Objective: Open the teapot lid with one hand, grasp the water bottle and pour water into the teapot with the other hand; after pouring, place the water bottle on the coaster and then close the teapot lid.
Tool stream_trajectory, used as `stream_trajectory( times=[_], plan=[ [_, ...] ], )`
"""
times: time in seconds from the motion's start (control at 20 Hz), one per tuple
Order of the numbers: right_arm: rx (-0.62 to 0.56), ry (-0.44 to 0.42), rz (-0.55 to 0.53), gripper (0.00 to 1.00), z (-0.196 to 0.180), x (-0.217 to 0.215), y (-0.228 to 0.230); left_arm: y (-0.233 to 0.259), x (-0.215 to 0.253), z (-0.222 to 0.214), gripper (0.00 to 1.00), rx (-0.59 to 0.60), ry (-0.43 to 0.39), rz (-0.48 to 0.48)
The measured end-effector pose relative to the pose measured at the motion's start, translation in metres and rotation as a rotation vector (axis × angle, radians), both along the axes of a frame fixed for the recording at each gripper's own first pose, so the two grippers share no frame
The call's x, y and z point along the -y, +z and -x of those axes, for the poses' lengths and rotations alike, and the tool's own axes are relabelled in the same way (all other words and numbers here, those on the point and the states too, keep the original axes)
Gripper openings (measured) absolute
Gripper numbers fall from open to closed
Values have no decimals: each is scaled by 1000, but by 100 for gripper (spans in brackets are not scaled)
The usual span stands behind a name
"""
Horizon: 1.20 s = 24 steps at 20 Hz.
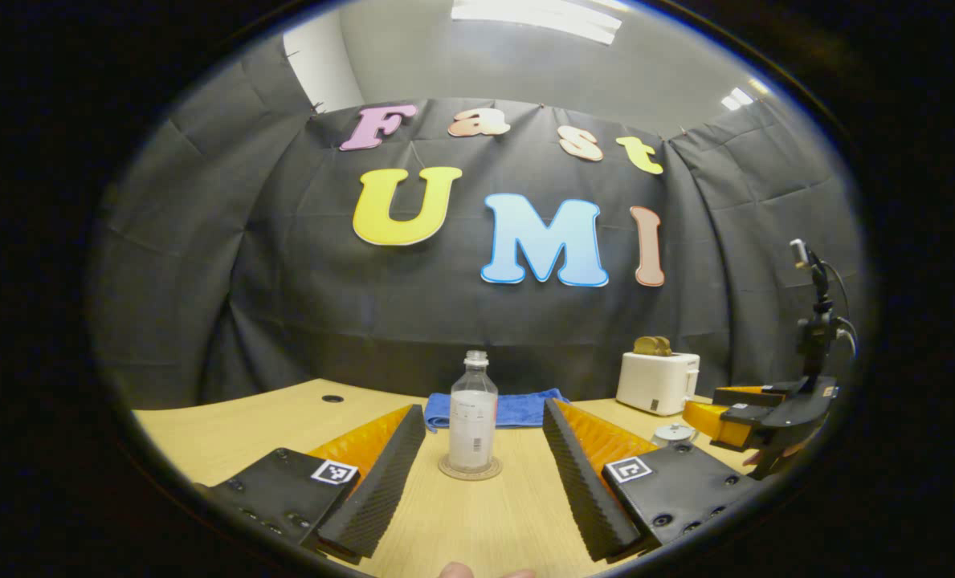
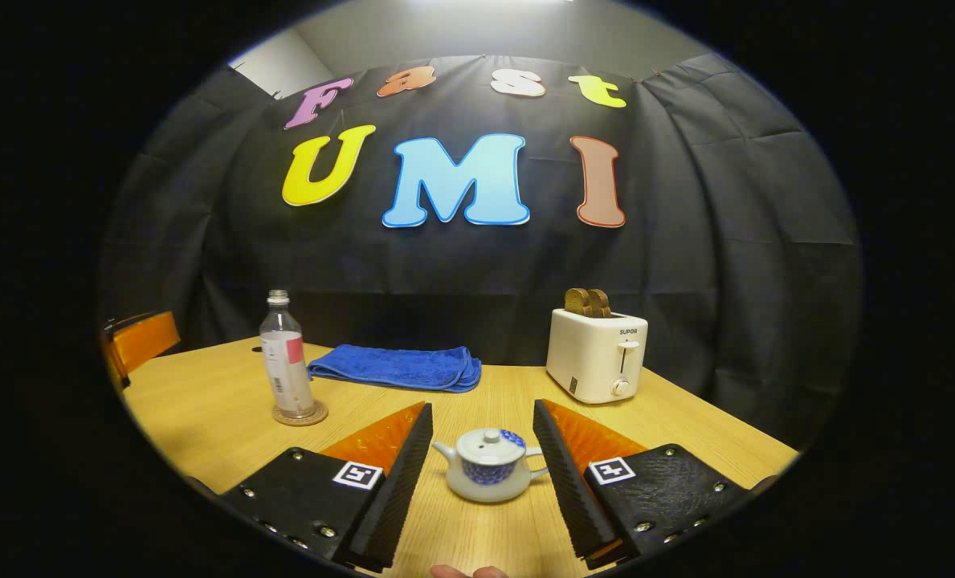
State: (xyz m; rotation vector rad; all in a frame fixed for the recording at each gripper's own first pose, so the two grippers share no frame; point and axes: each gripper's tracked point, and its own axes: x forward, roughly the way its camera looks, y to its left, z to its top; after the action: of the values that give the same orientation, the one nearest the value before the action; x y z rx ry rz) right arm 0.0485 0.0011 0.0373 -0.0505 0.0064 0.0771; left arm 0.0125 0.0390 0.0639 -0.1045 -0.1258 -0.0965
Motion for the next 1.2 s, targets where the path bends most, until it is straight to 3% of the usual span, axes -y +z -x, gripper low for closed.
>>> stream_trajectory(
  times=[0.1,0.2,0.35,0.4,0.6,0.95,1.05,1.15,1.2],
  plan=[
    [26,-14,-18,77,30,1,4,0,11,6,100,-2,-10,-7],
    [33,-24,-33,84,55,-1,5,-1,19,15,100,0,-15,-7],
    [46,-37,-27,80,75,3,4,-3,28,26,100,15,-26,5],
    [60,-42,-18,84,77,5,3,-5,28,30,100,20,-27,6],
    [70,-31,-12,84,73,-1,-10,-17,27,32,100,30,-8,-10],
    [35,-33,-30,84,60,-3,-30,-50,31,17,100,-51,-16,9],
    [5,-25,-53,84,55,-4,-41,-54,32,12,100,-65,-11,-3],
    [2,-31,-67,84,52,-5,-39,-74,38,7,100,-161,-11,-38],
    [7,-33,-57,84,53,-6,-36,-65,35,4,100,-115,19,-63]
  ],
)
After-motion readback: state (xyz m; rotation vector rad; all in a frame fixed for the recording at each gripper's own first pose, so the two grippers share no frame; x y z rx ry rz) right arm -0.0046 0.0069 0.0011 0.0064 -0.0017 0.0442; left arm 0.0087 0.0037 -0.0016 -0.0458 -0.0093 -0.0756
